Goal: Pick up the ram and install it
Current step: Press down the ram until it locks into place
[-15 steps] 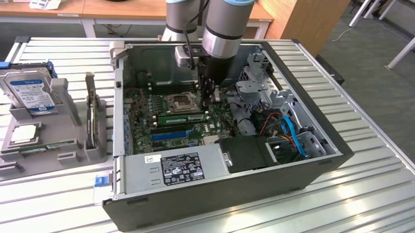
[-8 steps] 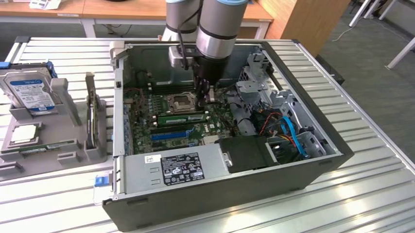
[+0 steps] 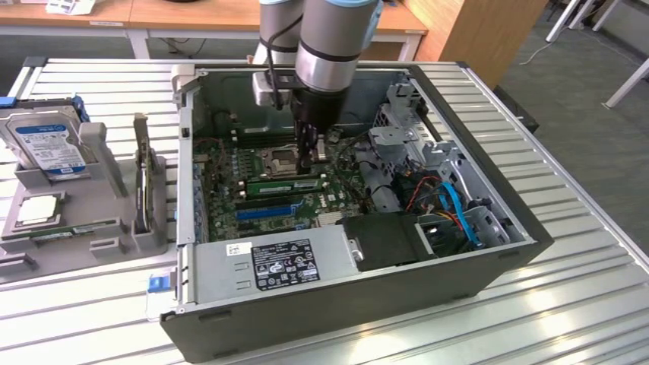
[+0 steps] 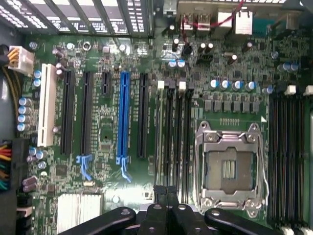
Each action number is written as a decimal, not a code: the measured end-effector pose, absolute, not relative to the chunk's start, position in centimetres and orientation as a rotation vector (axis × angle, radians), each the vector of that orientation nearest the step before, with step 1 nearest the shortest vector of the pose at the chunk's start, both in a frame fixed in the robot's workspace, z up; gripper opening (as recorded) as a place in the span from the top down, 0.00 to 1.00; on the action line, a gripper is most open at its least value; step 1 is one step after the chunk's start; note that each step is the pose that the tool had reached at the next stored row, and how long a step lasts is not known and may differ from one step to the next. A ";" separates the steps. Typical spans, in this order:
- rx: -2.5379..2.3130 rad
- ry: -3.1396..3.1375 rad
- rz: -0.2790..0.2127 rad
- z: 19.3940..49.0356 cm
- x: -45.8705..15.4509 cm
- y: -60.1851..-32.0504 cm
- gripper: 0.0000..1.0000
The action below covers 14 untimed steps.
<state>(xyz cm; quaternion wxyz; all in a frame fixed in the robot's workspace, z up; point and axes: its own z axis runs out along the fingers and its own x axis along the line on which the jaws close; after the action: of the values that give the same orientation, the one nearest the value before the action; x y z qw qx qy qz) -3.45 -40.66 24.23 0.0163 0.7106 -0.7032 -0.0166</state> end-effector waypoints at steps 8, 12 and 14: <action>2.210 -2.186 -0.052 24.2 -4.9 -40.5 0.90; 2.210 -2.186 -0.052 24.2 -5.7 -40.5 0.90; 2.210 -2.186 -0.052 24.2 -6.1 -40.4 0.90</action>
<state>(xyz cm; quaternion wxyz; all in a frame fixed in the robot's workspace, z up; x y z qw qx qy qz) -6.09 -40.42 24.18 0.0163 0.7106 -0.7032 -0.0166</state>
